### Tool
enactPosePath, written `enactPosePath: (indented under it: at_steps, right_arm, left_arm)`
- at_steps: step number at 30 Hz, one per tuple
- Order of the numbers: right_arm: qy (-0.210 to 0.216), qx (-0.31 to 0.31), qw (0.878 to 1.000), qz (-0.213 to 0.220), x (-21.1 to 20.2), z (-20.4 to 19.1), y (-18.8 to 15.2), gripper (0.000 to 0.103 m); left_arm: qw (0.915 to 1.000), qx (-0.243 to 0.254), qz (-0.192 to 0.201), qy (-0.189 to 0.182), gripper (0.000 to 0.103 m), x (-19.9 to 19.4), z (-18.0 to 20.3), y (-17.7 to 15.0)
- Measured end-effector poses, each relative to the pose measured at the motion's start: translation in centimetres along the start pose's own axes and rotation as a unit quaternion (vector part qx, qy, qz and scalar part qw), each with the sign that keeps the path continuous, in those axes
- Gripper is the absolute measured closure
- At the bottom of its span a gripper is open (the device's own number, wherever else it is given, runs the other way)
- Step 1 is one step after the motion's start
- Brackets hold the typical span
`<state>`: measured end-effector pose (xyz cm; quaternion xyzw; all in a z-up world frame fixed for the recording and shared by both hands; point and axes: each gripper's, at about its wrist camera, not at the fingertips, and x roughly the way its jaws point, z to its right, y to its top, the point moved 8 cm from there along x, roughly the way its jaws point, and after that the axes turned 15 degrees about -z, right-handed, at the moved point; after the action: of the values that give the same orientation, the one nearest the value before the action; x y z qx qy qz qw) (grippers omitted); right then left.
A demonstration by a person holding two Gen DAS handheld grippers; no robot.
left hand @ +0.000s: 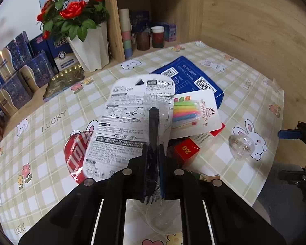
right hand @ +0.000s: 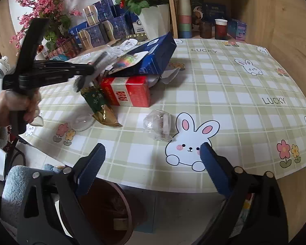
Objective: Collect trash
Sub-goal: 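Grasp the clear plastic wrapper on the table with the left gripper, then grasp the clear plastic dome with the right gripper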
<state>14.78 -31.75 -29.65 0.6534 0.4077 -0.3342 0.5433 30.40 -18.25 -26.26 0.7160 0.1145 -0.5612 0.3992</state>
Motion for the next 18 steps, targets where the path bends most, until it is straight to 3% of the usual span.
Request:
enactPosePath:
  at_steps: [6,11,18]
  right_arm:
    - [-0.007,0.002,1.000,-0.001,0.7,0.5,0.2,0.017]
    - [-0.029,-0.018,0.999,-0.012,2.4,1.0,0.8,0.031]
    - [0.013,0.017,0.999,-0.024,4.9,1.4,2.5,0.038]
  left_arm:
    - [0.9973,-0.057,0.040,-0.022,0.094,-3.7,-1.2,-0.7]
    - [0.9890,-0.117,0.076,-0.049,0.094,-7.6,-1.6,-3.1]
    - [0.9789,-0.173,0.087,-0.066,0.094,-10.0,-1.1,-8.7]
